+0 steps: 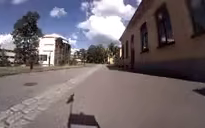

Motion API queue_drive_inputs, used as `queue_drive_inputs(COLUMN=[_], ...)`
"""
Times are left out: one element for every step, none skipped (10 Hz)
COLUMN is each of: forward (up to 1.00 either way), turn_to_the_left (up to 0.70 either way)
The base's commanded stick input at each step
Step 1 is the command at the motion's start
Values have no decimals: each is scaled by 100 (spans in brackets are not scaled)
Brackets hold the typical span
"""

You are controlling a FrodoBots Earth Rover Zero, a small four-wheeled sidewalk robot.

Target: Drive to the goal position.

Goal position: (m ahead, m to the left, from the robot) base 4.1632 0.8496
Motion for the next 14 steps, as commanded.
queue_drive_inputs(forward=[85, 85, 85, 85, 85, 85, 85, 85, 85, 85, 85, 85, 85, 85], turn_to_the_left=[0, 0, 0, 0, 0, 0, 0, 0, 0, 0, 0, 0, 0, 0])
